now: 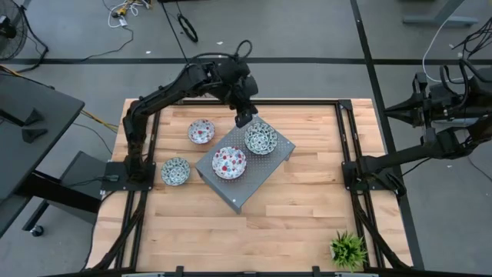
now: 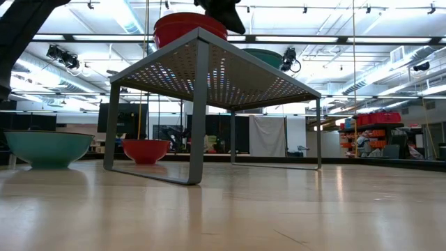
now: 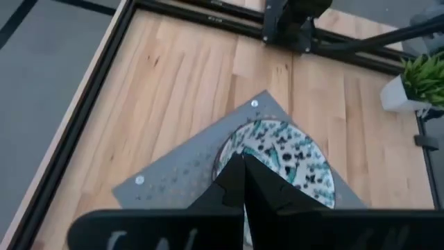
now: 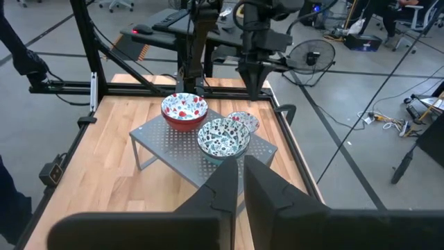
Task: Pick & Place Mini bowls
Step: Stack the bottom blue patterned bowl on top of the blue patterned bowl on the shelf
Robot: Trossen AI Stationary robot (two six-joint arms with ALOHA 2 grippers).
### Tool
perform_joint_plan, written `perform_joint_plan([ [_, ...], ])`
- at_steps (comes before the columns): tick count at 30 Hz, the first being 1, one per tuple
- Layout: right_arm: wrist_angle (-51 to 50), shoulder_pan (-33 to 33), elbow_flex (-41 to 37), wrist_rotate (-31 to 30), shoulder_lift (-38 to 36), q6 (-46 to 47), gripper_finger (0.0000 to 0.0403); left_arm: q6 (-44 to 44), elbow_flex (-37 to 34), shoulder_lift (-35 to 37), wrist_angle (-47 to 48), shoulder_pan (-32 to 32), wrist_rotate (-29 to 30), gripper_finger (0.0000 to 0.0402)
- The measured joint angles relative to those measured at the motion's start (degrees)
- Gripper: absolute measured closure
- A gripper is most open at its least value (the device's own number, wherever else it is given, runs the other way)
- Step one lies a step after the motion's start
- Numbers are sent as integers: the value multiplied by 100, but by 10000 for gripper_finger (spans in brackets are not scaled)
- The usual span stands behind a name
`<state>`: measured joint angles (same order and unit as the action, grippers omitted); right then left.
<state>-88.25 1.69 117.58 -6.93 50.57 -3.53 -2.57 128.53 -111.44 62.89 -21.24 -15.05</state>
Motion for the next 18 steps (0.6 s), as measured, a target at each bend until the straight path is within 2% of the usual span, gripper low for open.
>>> perform_joint_plan([
  [18, 0, 0, -1, 1, -1, 0, 376, 7, -2, 4, -810, 158, -166, 401],
])
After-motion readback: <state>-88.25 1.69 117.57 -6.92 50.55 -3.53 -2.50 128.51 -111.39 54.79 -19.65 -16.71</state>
